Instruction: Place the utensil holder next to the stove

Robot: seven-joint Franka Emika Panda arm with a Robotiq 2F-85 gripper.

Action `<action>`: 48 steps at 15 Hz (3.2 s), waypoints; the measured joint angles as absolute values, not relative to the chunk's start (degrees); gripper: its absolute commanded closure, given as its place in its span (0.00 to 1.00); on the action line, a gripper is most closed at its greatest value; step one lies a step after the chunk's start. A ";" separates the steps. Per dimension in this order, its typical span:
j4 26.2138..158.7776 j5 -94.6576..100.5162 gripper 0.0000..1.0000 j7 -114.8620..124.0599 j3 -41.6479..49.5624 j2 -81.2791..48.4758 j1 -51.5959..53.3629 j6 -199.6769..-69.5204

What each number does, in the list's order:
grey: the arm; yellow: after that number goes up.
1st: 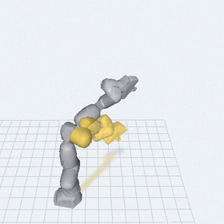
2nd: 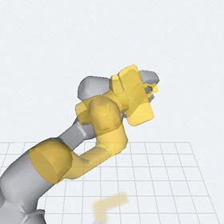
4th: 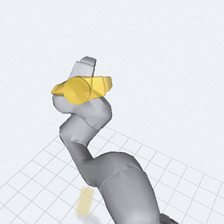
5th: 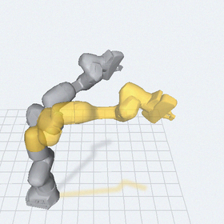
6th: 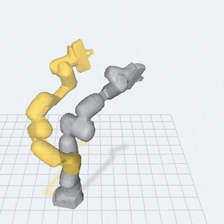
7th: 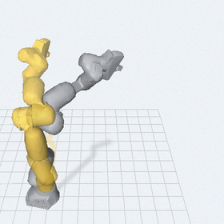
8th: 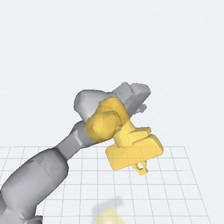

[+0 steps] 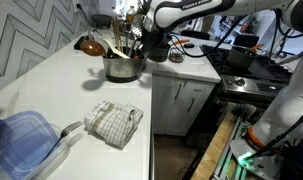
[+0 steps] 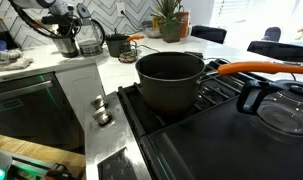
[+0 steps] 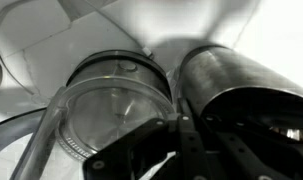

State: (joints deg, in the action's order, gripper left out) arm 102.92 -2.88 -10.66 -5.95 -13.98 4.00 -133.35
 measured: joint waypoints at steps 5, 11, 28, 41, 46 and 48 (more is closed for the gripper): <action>105.28 -3.80 0.99 -10.59 -5.28 -12.57 2.77 -135.14; 108.42 -6.21 0.99 -10.55 -4.64 -10.92 1.72 -137.98; 107.57 -7.73 0.99 -11.32 -6.76 -10.69 3.81 -132.81; 107.06 -2.62 0.99 -6.85 -6.32 -10.72 4.35 -132.75; 106.57 4.98 0.99 1.37 -4.89 -10.80 4.74 -133.06; 106.47 7.58 0.99 4.17 -4.23 -10.80 4.87 -133.57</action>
State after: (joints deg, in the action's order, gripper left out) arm 106.47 7.58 4.17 -4.23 -10.80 4.87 -133.57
